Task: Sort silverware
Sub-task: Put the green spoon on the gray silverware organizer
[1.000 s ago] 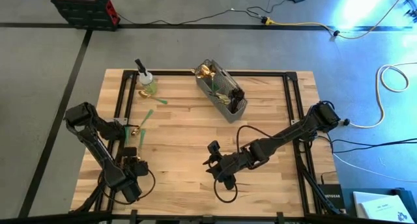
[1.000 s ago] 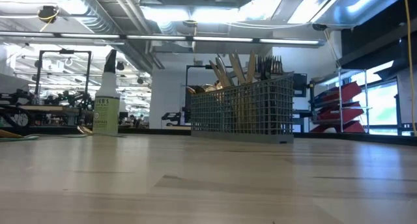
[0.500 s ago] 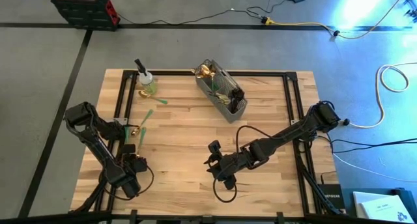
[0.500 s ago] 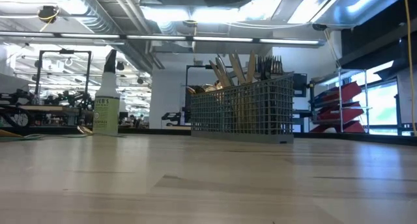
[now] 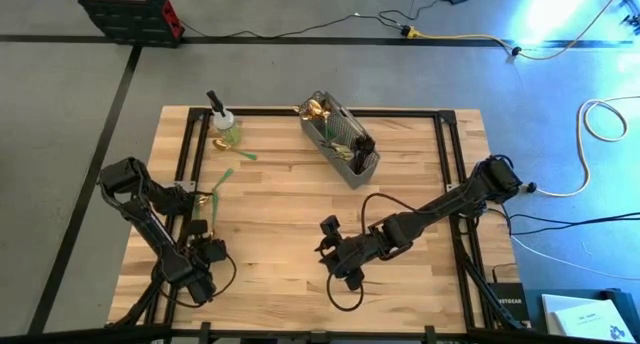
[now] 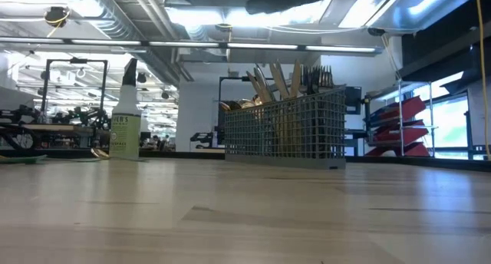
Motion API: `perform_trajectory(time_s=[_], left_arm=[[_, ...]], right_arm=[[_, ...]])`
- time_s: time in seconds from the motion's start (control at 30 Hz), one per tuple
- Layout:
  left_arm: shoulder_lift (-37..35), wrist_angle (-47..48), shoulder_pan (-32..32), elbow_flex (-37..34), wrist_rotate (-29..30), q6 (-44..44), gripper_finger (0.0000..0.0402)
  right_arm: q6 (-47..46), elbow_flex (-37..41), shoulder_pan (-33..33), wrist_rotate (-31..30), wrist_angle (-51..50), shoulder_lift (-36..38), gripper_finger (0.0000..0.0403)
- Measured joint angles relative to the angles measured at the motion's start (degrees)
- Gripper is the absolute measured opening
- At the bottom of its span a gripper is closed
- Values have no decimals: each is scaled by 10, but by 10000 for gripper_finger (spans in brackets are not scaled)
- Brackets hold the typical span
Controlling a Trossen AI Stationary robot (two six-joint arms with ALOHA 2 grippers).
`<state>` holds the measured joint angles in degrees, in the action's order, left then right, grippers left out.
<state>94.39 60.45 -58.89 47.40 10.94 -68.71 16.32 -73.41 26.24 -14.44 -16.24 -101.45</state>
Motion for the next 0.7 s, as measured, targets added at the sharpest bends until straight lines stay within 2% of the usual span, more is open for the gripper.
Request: perform_trajectory(time_s=[0.13, 0.27, 0.53, 0.7], left_arm=[[0, 14, 4, 35, -1, -5, 2], [-1, 53, 11, 103, 7, -28, 1], [-1, 187, 26, 289, 105, -50, 3], [-1, 257, 53, 396, 164, -17, 2]], right_arm=[[-15, 0, 0, 0, -48, 0, 131], [-50, 0, 0, 0, -119, 0, 131], [-148, 0, 2, 1, -219, 12, 131], [-178, 0, 14, 1, -246, 18, 131]])
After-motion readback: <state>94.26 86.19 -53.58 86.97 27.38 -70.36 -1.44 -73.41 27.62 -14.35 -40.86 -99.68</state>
